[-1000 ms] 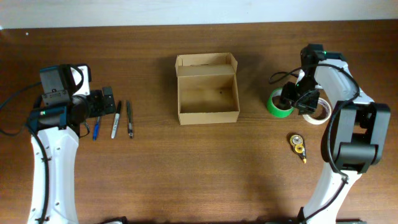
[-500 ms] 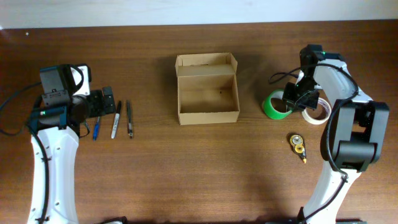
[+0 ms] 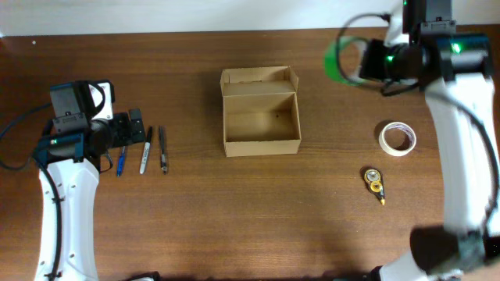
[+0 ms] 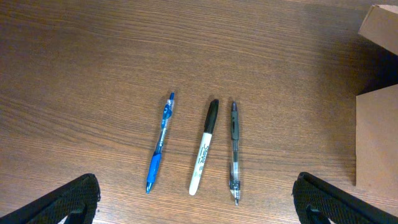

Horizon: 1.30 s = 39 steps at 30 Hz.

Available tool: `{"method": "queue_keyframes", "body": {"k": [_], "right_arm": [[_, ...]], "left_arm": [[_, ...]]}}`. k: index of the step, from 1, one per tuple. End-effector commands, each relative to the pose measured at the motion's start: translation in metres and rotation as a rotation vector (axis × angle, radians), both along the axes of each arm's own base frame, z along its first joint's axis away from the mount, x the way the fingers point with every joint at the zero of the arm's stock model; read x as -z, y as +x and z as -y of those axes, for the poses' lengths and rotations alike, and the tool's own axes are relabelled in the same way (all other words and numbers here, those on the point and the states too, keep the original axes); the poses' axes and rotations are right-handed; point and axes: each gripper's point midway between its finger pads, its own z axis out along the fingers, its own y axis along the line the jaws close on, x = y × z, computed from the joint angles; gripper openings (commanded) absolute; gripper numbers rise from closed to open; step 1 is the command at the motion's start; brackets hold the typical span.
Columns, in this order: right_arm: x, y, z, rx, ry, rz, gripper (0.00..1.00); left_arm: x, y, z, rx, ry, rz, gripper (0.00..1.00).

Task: Pack container
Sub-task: 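Lift the green tape with the right gripper and carry it into the box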

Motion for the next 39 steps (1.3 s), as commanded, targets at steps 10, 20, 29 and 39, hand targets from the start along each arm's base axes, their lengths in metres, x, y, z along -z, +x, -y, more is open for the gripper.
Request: {"method": "queue_keyframes", "body": {"k": [10, 20, 29, 39], "right_arm": [[0.04, -0.006, -0.145, -0.432, -0.329, 0.061, 0.04], [0.133, 0.029, -0.17, -0.461, -0.367, -0.073, 0.04], [0.194, 0.027, -0.186, -0.488, -0.321, -0.207, 0.04], [0.236, 0.018, -0.19, -0.503, -0.304, -0.321, 0.04]], "left_arm": [[-0.005, 0.003, -0.003, 0.008, 0.016, 0.009, 0.99], [-0.005, 0.003, -0.003, 0.008, 0.016, 0.009, 1.0], [-0.005, 0.003, -0.003, 0.008, 0.016, 0.009, 1.0], [-0.005, 0.003, -0.003, 0.008, 0.016, 0.009, 0.99]]}}
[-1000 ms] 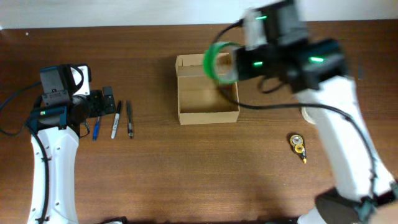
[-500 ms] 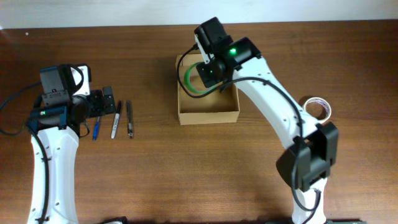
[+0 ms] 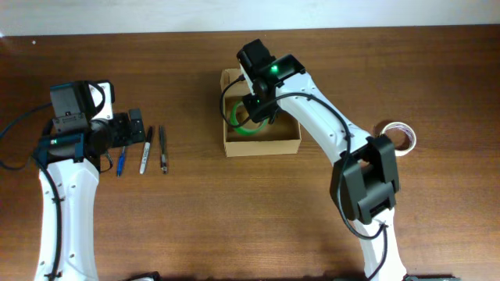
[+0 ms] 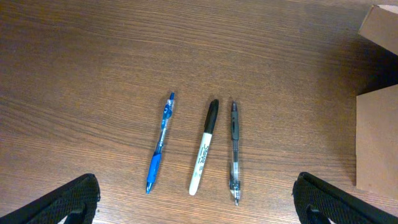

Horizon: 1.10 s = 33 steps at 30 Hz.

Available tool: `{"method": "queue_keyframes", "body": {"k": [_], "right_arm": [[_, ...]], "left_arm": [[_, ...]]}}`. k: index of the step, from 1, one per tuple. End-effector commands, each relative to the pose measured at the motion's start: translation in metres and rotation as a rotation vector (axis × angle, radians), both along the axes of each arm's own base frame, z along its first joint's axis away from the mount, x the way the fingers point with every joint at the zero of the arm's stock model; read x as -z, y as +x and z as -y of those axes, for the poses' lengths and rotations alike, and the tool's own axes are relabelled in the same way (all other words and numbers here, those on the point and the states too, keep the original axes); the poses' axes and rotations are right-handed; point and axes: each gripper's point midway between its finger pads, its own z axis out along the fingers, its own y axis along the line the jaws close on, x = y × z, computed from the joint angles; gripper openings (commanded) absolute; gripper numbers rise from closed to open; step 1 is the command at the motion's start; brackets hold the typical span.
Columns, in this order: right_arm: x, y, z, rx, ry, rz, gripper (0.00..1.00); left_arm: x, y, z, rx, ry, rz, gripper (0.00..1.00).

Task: Pack container
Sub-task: 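Lift the green tape with the right gripper and carry it into the box, then release the green tape in the box and withdraw the right gripper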

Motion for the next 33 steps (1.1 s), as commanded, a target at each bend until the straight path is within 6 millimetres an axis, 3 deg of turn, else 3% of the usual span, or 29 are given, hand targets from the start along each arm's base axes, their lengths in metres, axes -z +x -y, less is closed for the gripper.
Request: {"method": "queue_keyframes", "body": {"k": [1, 19, 23, 25, 28, 33], "right_arm": [[0.013, -0.003, -0.005, 0.001, 0.02, -0.037, 0.04], [0.041, 0.003, -0.01, 0.0, 0.015, -0.054, 0.04], [0.037, 0.004, -0.011, -0.002, 0.023, -0.049, 0.12], [0.027, 0.004, -0.011, -0.001, 0.028, -0.039, 0.17], [-0.002, 0.006, -0.011, 0.0, 0.045, -0.005, 0.34], [-0.086, 0.009, -0.004, 0.011, 0.061, 0.103, 0.39]], "left_arm": [[-0.005, 0.003, -0.003, 0.008, 0.016, 0.009, 0.99], [-0.005, 0.003, -0.003, 0.008, 0.016, 0.009, 0.99], [-0.005, 0.003, -0.003, 0.008, 0.016, 0.009, 0.99], [-0.005, 0.003, -0.003, 0.008, 0.016, 0.009, 0.99], [-0.005, 0.003, -0.003, 0.008, 0.016, 0.009, 1.0], [-0.005, 0.003, -0.003, 0.008, 0.016, 0.009, 1.0]]}}
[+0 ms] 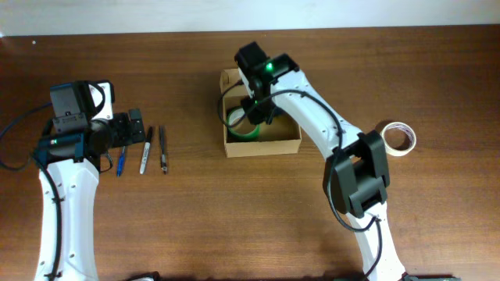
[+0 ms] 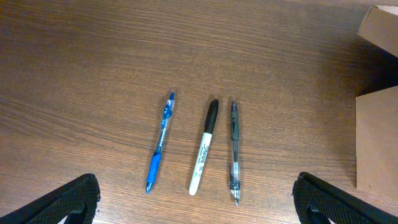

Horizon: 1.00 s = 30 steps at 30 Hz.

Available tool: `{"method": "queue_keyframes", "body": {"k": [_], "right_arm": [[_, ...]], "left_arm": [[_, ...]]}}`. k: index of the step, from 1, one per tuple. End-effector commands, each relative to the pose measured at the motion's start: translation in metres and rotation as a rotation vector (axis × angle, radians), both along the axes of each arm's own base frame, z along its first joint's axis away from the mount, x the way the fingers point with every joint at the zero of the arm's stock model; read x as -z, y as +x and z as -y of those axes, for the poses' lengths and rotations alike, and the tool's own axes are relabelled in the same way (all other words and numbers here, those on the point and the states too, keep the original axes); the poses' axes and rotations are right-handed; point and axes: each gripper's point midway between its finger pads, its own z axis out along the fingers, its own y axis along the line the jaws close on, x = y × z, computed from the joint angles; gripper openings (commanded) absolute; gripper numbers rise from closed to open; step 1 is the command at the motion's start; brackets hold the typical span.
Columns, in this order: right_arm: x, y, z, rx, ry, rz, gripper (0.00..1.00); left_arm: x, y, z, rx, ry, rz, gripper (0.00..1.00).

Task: Pack container
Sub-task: 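Release the green tape in the box and withdraw the right gripper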

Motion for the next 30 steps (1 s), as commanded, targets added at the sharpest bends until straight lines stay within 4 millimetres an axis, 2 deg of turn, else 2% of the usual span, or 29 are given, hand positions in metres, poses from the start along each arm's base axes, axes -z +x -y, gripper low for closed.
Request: {"method": "queue_keyframes", "body": {"k": [1, 4, 6, 8, 9, 14, 17, 20, 23, 26, 28, 30], "right_arm": [[-0.106, 0.016, 0.007, 0.03, 0.042, 0.218, 0.39], [-0.165, 0.019, 0.04, 0.07, -0.072, 0.363, 0.41], [-0.201, 0.02, 0.054, 0.106, -0.052, 0.44, 0.44], [-0.227, 0.018, 0.071, 0.138, -0.029, 0.489, 0.45], [-0.239, 0.015, 0.086, 0.162, -0.027, 0.505, 0.45], [-0.288, -0.003, 0.19, 0.371, 0.002, 0.574, 0.45], [-0.299, -0.025, 0.264, 0.53, 0.011, 0.597, 0.45], [-0.281, -0.049, 0.321, 0.668, 0.051, 0.566, 0.48], [-0.233, -0.072, 0.362, 0.856, 0.061, 0.447, 0.56], [-0.168, -0.087, 0.382, 0.979, 0.045, 0.277, 0.59], [-0.13, -0.09, 0.387, 1.028, 0.044, 0.197, 0.63], [-0.1, -0.086, 0.382, 1.025, 0.078, 0.147, 0.63]], "left_arm": [[-0.005, 0.003, -0.003, 0.008, 0.016, 0.009, 1.0], [-0.005, 0.003, -0.003, 0.008, 0.016, 0.009, 0.99], [-0.005, 0.003, -0.003, 0.008, 0.016, 0.009, 0.99], [-0.005, 0.003, -0.003, 0.008, 0.016, 0.009, 1.0], [-0.005, 0.003, -0.003, 0.008, 0.016, 0.009, 0.99], [-0.005, 0.003, -0.003, 0.008, 0.016, 0.009, 1.0], [-0.005, 0.003, -0.003, 0.008, 0.016, 0.009, 0.99], [-0.005, 0.003, -0.003, 0.008, 0.016, 0.009, 0.99], [-0.005, 0.003, -0.003, 0.008, 0.016, 0.009, 1.0], [-0.005, 0.003, -0.003, 0.008, 0.016, 0.009, 1.0], [-0.005, 0.003, -0.003, 0.008, 0.016, 0.009, 1.0], [-0.005, 0.003, -0.003, 0.008, 0.016, 0.009, 0.99]]}}
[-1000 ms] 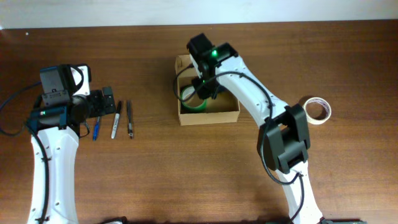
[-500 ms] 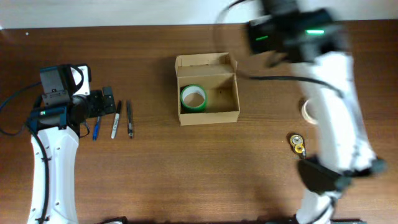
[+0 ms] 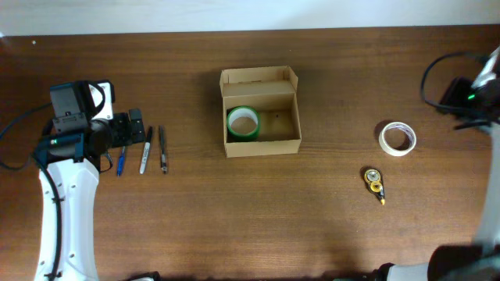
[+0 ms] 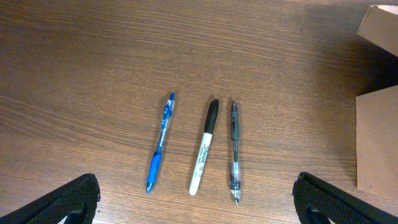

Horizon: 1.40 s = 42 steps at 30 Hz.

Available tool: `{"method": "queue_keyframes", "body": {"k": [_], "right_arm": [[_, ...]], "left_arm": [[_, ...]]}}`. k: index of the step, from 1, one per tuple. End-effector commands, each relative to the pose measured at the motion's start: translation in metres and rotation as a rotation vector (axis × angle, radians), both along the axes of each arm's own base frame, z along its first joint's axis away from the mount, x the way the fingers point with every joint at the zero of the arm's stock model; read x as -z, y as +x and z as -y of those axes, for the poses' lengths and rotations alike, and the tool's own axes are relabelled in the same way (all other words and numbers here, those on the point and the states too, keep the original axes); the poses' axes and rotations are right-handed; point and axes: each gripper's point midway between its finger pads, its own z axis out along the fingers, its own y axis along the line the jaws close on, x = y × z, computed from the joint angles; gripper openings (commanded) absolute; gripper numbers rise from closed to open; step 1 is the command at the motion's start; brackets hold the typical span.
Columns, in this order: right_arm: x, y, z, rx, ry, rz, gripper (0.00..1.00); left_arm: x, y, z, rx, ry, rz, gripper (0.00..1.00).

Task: Pack container
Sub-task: 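Release the green tape in the box and withdraw the right gripper, then grasp the white masking tape roll with the right gripper and lift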

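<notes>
The open cardboard box (image 3: 262,142) stands mid-table with a green tape roll (image 3: 243,123) lying flat in its left half. A white tape roll (image 3: 398,139) and a yellow correction-tape dispenser (image 3: 375,183) lie on the table to the right. A blue pen (image 4: 159,143), a black-capped marker (image 4: 204,147) and a black pen (image 4: 234,152) lie side by side on the left. My left gripper (image 4: 196,208) hovers open over them, holding nothing. My right gripper (image 3: 459,95) is at the far right edge, its fingers not discernible.
The box's back flap (image 3: 258,76) stands open towards the far side. A black cable (image 3: 431,76) loops off the right arm. A corner of the box (image 4: 377,146) shows at the right of the left wrist view.
My right arm was reaching into the box with the green tape roll. It now stands at the table's far right edge, and the roll lies alone in the box. The left arm is unmoved.
My right gripper first held the green roll in the air at the back right. Then it was over the box with the roll, then lower inside it. Now the roll rests in the box and the arm is back at the right. The left gripper stayed open over the pens.
</notes>
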Motion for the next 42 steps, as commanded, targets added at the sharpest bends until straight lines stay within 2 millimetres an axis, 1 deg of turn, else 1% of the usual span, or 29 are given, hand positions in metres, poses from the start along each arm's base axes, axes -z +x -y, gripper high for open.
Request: {"method": "queue_keyframes", "body": {"k": [1, 5, 7, 11, 17, 23, 29, 34, 36, 37, 38, 39, 42], "right_arm": [[0.06, 0.002, -0.012, 0.026, 0.133, -0.08, 0.65], [0.11, 0.007, -0.012, 0.044, 0.18, -0.146, 0.69], [0.128, 0.01, -0.011, 0.046, 0.192, -0.181, 0.7], [0.158, 0.015, -0.004, 0.068, 0.208, -0.224, 0.7], [0.192, 0.013, 0.005, 0.148, 0.249, -0.279, 0.69], [0.215, 0.011, 0.005, 0.155, 0.264, -0.325, 0.65], [0.234, 0.008, 0.004, 0.159, 0.278, -0.365, 0.44], [0.251, 0.003, 0.002, 0.161, 0.291, -0.405, 0.42], [0.256, 0.001, 0.001, 0.161, 0.296, -0.418, 0.33], [0.257, 0.001, 0.0, 0.161, 0.301, -0.419, 0.24], [0.257, 0.001, 0.0, 0.16, 0.301, -0.418, 0.1], [0.257, 0.002, 0.0, 0.159, 0.306, -0.414, 0.04], [0.245, 0.012, -0.007, 0.121, 0.347, -0.38, 0.04]], "left_arm": [[-0.005, 0.003, -0.003, 0.005, 0.014, 0.009, 1.0], [-0.005, 0.003, -0.003, 0.005, 0.014, 0.009, 1.0], [-0.005, 0.003, -0.003, 0.005, 0.014, 0.009, 0.99], [-0.005, 0.003, -0.003, 0.005, 0.014, 0.009, 0.99], [-0.005, 0.003, -0.003, 0.005, 0.014, 0.009, 0.99], [-0.005, 0.003, -0.003, 0.005, 0.014, 0.009, 1.0], [-0.005, 0.003, -0.003, 0.005, 0.014, 0.009, 0.99], [-0.005, 0.003, -0.003, 0.005, 0.014, 0.009, 1.0], [-0.005, 0.003, -0.003, 0.005, 0.014, 0.009, 1.0], [-0.005, 0.003, -0.003, 0.005, 0.014, 0.009, 0.99], [-0.005, 0.003, -0.003, 0.005, 0.014, 0.009, 1.0], [-0.005, 0.003, -0.003, 0.005, 0.014, 0.009, 1.0], [-0.005, 0.003, -0.003, 0.005, 0.014, 0.009, 1.0]]}}
